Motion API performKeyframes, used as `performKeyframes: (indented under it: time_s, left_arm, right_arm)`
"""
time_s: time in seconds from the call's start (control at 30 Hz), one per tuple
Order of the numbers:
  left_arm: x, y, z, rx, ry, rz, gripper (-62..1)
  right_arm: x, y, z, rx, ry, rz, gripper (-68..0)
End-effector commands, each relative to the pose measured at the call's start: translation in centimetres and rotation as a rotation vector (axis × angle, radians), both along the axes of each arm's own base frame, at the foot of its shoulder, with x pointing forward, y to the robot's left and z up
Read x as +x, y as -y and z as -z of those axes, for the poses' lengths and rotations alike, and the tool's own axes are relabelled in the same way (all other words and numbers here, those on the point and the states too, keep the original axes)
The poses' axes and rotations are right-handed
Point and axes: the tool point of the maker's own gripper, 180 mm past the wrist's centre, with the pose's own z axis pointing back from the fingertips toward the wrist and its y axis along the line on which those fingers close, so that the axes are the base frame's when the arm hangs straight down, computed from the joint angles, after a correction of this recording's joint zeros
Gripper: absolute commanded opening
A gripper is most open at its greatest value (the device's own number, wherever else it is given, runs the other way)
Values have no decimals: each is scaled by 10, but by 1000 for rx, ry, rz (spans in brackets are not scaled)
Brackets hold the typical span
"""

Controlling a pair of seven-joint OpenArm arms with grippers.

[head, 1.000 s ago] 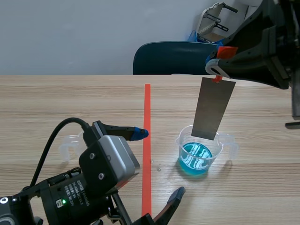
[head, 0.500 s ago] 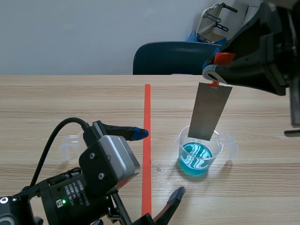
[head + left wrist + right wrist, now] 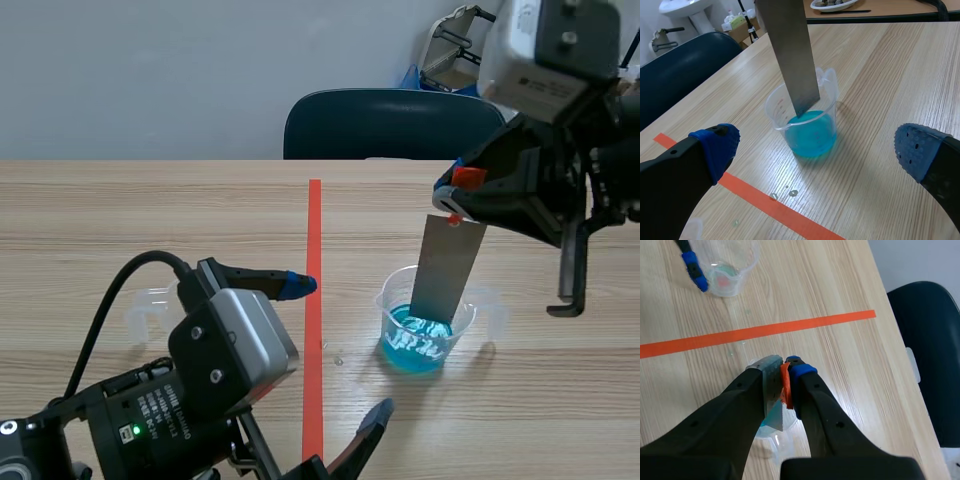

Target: Do the redox reaction experiment

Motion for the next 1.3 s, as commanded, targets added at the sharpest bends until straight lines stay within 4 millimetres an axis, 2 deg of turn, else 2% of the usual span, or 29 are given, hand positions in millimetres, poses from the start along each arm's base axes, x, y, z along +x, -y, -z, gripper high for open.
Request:
performKeyframes:
  time_s: [0.0, 0.33, 0.7, 1.27]
  left_arm:
    - [2, 2, -12, -33, 28, -3, 14]
    - [2, 2, -13, -33, 28, -3, 14]
    - [3, 2, -12, -32, 26, -4, 14]
    - [3, 2, -11, -29, 24, -4, 14]
  right_arm:
    - [3, 0, 0, -2, 12, 3, -669]
    - [20, 9, 29, 29, 2, 64, -669]
    - [21, 11, 63, 19, -35, 64, -669]
    - [22, 11, 62, 24, -32, 63, -669]
